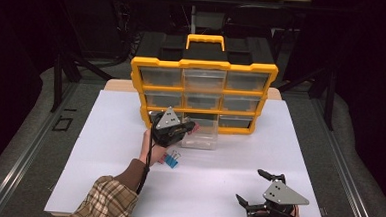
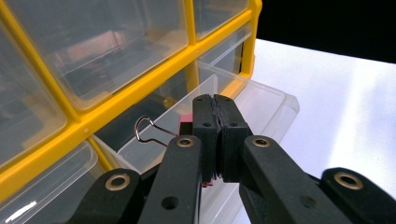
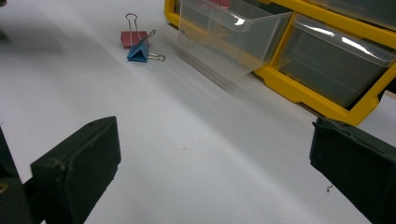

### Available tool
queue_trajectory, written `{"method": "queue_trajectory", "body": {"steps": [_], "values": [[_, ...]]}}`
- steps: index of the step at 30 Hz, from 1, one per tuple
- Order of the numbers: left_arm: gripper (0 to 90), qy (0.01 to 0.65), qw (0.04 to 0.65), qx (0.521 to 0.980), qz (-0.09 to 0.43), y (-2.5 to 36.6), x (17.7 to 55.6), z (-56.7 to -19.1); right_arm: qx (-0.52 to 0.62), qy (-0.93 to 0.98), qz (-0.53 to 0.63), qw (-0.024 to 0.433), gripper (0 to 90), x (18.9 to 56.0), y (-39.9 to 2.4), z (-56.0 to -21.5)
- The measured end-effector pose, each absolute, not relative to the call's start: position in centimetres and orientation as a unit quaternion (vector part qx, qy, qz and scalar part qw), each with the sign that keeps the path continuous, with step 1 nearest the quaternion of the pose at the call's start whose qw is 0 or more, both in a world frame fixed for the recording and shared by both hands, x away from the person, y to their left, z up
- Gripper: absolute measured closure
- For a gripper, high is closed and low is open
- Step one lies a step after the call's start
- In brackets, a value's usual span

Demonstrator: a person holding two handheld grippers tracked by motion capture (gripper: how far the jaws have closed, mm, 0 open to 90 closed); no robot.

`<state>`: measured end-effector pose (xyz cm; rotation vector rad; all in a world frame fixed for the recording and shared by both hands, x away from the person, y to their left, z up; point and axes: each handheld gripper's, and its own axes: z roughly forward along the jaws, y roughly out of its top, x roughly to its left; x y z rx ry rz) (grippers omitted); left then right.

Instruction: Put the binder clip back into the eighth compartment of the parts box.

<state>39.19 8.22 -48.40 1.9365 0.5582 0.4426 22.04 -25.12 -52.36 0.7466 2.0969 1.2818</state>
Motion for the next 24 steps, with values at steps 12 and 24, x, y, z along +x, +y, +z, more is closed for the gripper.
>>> {"method": "queue_trajectory", "body": {"steps": [12,24], "values": [[47.0,0.248,0.518,0.796,0.190,8.9,38.9,-47.7,0.279,0.784,0.478,0.282,1.5,22.0,-25.1,-52.4],[16.3,0.263,0.525,0.784,0.199,11.1,37.0,-46.7,0.280,0.783,0.478,0.282,1.5,22.0,-25.1,-52.3]]}}
